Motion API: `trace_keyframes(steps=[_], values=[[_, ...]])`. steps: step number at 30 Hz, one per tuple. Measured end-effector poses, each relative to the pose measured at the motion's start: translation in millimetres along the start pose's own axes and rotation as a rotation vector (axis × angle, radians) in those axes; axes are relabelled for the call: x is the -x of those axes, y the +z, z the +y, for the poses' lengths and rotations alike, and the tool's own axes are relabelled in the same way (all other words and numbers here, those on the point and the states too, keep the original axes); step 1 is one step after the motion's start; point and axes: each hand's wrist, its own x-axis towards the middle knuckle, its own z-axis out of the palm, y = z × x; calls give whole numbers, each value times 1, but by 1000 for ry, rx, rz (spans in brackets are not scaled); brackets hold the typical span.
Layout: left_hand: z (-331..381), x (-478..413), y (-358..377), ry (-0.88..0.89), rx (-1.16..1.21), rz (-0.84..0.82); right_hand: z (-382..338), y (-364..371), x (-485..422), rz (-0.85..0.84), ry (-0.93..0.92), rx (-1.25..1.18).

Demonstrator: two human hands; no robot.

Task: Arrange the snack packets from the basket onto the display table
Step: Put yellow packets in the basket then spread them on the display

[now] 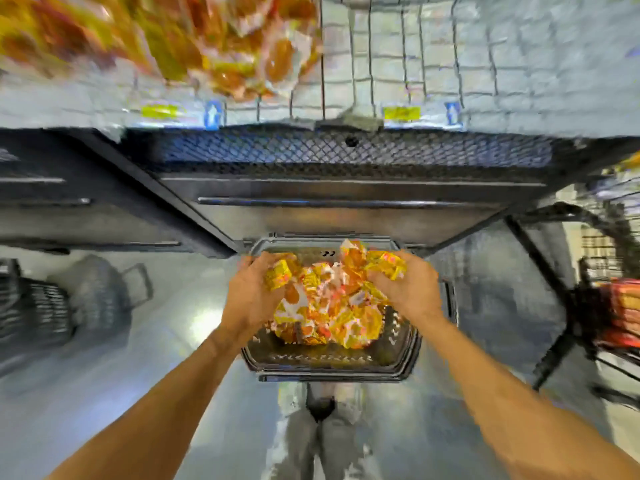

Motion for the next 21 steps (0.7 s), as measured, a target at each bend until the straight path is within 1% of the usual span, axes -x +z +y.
trace_keyframes(steps=[3, 6, 11, 16, 21], values=[[44, 24, -56, 32, 8, 20, -59, -57, 33, 16, -67, -12], [86, 53, -103, 49, 64, 127, -100, -104, 58, 40, -127, -24], [139, 90, -157, 176, 133, 219, -156, -162, 88, 119, -289, -22], [177, 103, -193, 236, 174, 218, -193, -203, 100, 137, -368, -62], [207, 91, -220, 291, 216, 215, -220, -231, 96, 197, -390, -88]])
